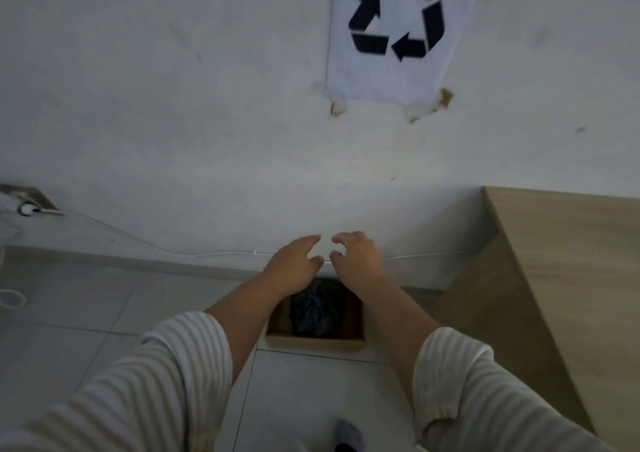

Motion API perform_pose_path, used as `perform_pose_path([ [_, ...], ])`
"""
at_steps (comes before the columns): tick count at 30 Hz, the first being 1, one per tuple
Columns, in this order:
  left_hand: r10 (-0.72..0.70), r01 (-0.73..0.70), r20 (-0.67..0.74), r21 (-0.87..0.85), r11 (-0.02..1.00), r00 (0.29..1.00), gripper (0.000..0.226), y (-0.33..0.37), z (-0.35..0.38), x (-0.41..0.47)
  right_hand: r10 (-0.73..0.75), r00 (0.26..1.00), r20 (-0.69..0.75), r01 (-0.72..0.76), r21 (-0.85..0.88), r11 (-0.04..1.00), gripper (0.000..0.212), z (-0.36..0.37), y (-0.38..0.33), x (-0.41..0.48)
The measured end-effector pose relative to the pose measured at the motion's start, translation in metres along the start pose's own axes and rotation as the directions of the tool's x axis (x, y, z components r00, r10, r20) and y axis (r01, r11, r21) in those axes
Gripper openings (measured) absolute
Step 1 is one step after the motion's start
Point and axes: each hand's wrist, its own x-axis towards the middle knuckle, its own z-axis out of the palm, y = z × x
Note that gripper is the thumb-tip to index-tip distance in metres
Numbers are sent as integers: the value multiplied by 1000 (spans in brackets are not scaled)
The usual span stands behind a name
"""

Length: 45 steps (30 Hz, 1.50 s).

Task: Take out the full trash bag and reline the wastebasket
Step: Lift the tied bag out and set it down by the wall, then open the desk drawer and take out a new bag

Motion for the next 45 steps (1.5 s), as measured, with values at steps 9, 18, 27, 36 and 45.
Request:
perform_pose_path([
  [9, 125, -120, -72, 65, 991, 990, 52, 74, -28, -73, -52, 995, -86, 48, -55, 997, 38, -65, -33, -78],
  [18, 163, -156, -85, 84, 984, 983, 51, 146, 14, -141, -8, 988, -153, 0, -47, 999, 37, -134, 9, -163],
  [27, 276, -270, -106, 66, 961, 955, 51, 267, 144, -238, -23, 970, -243, -5, -114, 993, 37, -232, 135, -311],
  [36, 388, -387, -58, 39, 921, 920, 49, 399, 259, -314, 42, 944, -327, -76, -93, 993, 35, -336, 250, -439],
  [45, 439, -439, 38, 5, 898, 898, 47, 480, 360, -297, 140, 920, -366, -152, -5, 988, 35, -379, 362, -455],
])
